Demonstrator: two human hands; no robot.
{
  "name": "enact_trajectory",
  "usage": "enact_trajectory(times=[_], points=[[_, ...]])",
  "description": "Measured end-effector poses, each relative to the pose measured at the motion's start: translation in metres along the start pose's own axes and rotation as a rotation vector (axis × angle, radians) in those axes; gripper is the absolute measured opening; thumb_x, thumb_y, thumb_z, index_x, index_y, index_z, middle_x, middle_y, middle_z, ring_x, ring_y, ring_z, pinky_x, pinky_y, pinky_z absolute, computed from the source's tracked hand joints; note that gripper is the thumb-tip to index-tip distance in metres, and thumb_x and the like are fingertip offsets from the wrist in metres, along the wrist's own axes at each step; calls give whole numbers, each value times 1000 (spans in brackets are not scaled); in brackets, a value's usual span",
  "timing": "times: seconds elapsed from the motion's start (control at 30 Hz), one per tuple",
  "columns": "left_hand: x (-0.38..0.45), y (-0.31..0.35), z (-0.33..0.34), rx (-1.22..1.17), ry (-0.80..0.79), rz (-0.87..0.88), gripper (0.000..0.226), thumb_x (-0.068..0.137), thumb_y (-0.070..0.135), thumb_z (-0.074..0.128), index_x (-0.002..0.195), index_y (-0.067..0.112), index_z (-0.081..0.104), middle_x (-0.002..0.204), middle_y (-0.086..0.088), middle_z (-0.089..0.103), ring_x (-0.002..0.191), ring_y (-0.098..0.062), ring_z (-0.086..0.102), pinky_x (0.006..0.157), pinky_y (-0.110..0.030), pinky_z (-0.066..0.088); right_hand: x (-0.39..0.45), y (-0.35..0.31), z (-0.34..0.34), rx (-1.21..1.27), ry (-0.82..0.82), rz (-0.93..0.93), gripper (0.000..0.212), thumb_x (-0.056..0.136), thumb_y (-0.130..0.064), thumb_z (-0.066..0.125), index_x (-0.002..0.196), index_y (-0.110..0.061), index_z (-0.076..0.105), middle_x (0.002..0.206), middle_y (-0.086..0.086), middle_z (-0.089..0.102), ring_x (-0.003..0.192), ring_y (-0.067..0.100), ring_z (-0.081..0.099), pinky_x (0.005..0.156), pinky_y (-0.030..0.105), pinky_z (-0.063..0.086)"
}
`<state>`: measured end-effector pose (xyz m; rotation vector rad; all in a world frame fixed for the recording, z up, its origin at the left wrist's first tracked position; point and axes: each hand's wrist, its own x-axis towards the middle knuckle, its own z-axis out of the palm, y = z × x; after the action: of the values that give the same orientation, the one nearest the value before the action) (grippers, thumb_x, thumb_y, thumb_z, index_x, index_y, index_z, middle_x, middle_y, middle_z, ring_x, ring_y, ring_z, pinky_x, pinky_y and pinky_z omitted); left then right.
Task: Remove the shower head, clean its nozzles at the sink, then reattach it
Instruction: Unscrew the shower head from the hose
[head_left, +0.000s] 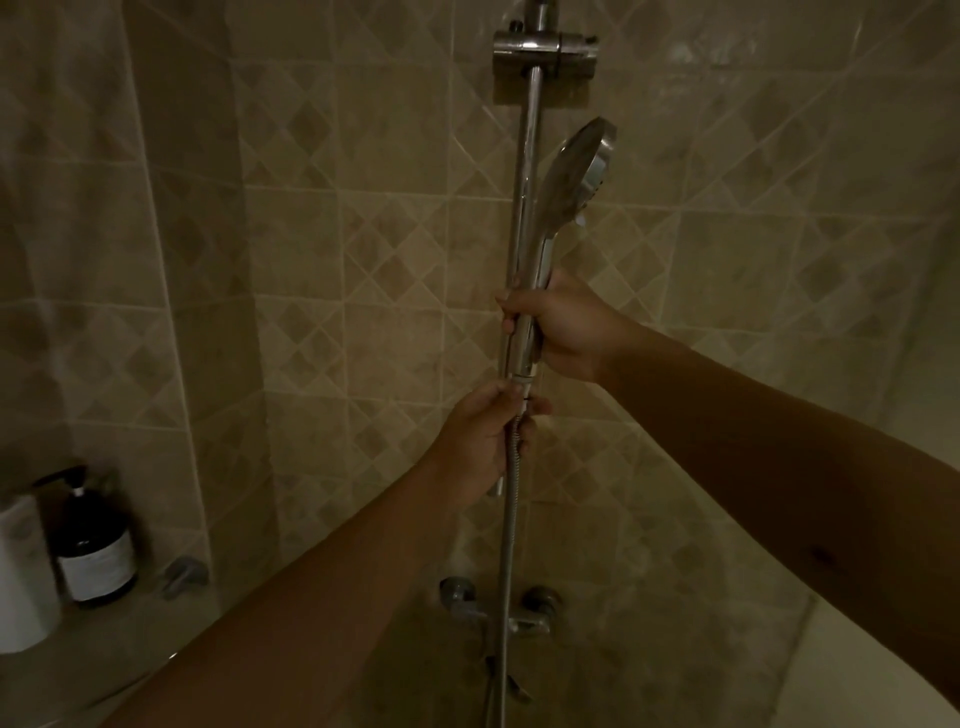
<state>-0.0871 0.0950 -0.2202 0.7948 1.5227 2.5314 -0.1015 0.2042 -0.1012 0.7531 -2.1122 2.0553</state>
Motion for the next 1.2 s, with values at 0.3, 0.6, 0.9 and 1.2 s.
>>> enact_trajectory(times=[0.3, 0.6, 0.9, 1.2], points=[[3, 2, 1, 56, -34, -26, 8, 98, 13, 47, 91, 15, 47, 75, -5, 52, 50, -9, 41, 51, -25, 36, 2, 0, 3, -19, -6, -22, 26, 91, -1, 60, 81, -16, 41, 69, 1, 46, 60, 12, 51, 62, 29, 45], [1, 3, 2, -7, -48, -74, 26, 104, 25, 34, 109, 9, 54, 80, -8, 63, 56, -16, 49, 59, -32, 40, 6, 0, -1, 4, 14, -1, 24, 90, -1, 61, 84, -16, 43, 71, 1, 49, 59, 11, 52, 61, 27, 47], [1, -2, 1, 102, -9, -17, 12, 103, 18, 40, 99, 9, 47, 73, 0, 58, 49, -9, 44, 52, -28, 35, 4, 2, 3, 16, -4, -18, 24, 90, 2, 59, 80, -14, 43, 72, 2, 48, 62, 13, 51, 57, 24, 48], [-5, 4, 2, 60, -17, -46, 22, 103, 19, 37, 97, 14, 57, 80, -2, 53, 57, -11, 45, 59, -32, 34, 1, 3, 3, -25, -29, -43, 29, 91, 4, 57, 74, -15, 42, 66, 3, 45, 58, 12, 50, 54, 21, 48]])
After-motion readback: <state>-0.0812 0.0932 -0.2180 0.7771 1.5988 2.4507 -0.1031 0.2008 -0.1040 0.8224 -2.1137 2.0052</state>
